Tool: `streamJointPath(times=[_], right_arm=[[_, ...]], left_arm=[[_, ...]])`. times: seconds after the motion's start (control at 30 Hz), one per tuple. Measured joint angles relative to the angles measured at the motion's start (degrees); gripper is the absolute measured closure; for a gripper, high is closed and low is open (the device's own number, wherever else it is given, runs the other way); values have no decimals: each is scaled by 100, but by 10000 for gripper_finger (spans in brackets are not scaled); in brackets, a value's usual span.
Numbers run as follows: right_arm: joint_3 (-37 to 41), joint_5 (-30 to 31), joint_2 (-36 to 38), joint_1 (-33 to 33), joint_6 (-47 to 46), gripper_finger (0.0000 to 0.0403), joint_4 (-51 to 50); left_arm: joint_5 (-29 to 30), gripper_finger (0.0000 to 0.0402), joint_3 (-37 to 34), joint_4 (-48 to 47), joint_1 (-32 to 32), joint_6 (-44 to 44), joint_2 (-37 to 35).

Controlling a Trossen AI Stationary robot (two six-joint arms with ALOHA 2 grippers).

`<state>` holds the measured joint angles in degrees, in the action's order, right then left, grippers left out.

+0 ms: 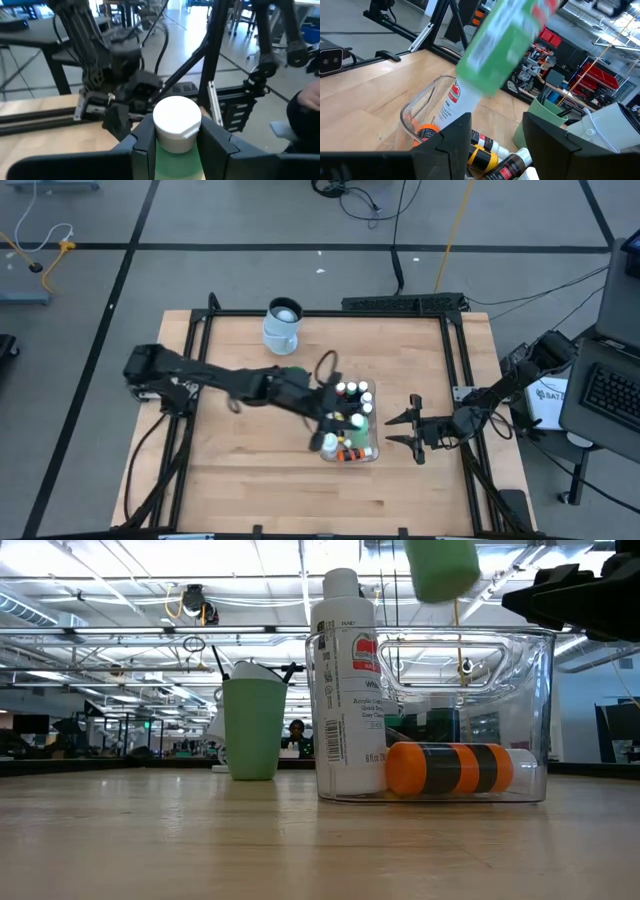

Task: Pick & Place Paint Supplies
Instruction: Put the large green paint bottle into the transparent bin

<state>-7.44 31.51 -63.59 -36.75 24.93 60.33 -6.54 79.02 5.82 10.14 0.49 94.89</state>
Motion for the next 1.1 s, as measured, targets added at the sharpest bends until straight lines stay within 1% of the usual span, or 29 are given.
streamJointPath(times=[0.07, 0.23, 0.37, 0.53, 0.9, 1.03, 1.1], right_arm=[[0, 0, 0, -1, 0, 234, -1], [0, 0, 0, 1, 0, 234, -27], [-1, 0, 0, 0, 26, 234, -45], [0, 0, -2, 0, 28, 234, -49], [0, 0, -2, 1, 26, 234, -58], [0, -2, -2, -1, 24, 234, -59], [0, 0, -2, -1, 24, 234, -63]], left_arm=[[-134, 307, 39, 179, -121, 23, 285], [-130, 307, 97, 227, -320, 50, 778], [-125, 307, 101, 521, -368, -141, 1122], [-284, 307, 103, 676, -400, -317, 1460], [-259, 307, 130, 561, -427, -726, 1865], [-252, 307, 142, 207, -449, -794, 1881], [-119, 307, 154, 10, -414, -758, 1877]])
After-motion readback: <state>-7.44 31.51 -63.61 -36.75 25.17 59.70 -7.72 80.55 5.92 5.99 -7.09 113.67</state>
